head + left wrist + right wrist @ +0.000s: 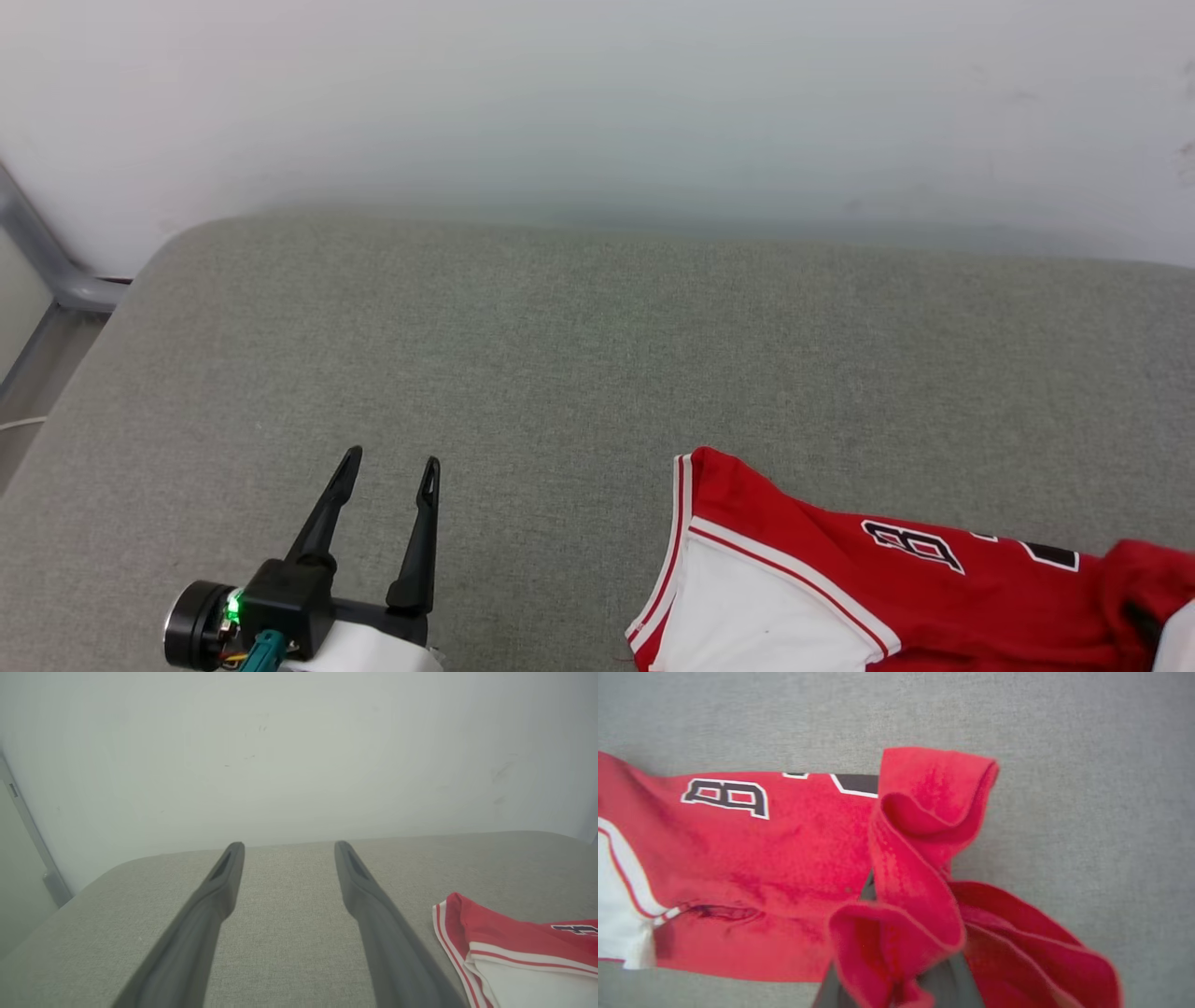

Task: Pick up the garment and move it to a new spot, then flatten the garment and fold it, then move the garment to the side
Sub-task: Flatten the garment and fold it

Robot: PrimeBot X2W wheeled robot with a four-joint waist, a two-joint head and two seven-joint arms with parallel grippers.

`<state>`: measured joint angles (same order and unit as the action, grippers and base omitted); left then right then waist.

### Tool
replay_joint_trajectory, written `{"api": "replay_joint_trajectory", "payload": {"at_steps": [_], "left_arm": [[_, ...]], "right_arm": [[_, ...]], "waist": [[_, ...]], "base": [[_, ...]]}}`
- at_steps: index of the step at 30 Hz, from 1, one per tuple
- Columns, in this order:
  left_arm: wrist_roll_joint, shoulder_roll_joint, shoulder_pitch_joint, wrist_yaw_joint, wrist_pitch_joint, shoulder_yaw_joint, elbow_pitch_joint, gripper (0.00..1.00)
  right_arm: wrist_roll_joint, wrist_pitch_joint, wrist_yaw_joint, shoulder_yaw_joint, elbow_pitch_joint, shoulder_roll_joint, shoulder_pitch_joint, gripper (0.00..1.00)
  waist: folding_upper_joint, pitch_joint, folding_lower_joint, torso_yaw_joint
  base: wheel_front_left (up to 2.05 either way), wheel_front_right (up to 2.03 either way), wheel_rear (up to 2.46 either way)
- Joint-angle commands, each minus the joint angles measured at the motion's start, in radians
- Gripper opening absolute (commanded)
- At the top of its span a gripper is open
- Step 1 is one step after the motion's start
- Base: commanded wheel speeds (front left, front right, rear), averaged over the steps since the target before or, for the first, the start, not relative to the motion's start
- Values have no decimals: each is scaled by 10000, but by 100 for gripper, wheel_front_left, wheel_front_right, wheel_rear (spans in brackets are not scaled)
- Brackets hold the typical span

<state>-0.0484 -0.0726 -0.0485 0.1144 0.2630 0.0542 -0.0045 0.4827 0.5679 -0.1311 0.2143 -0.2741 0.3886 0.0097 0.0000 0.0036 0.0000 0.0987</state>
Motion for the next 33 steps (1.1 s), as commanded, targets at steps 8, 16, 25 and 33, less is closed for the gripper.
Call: {"api": "replay_joint_trajectory", "payload": {"at_steps": [8,16,25,33], "left_arm": [[-60,110,-306,48,21,-72,78,100],[-33,157,-289,78,21,-124,83,100],[30,133,-208,132,21,-192,152,100],[19,104,-73,137,21,-195,215,100]], "right_arm": [[197,1557,9,-625,2862,-1011,1287,0],[309,2229,9,-1347,4300,-2545,1453,0],[1148,1069,9,-1863,3406,-3393,654,0],[2359,-1079,7,-2647,1070,-3391,-367,0]], "waist": [[0,-360,0,71],[0,-406,0,369],[0,-361,0,765],[0,-284,0,1051]], "base": [[0,0,0],[0,0,0],[0,0,0],[0,0,0]]}}
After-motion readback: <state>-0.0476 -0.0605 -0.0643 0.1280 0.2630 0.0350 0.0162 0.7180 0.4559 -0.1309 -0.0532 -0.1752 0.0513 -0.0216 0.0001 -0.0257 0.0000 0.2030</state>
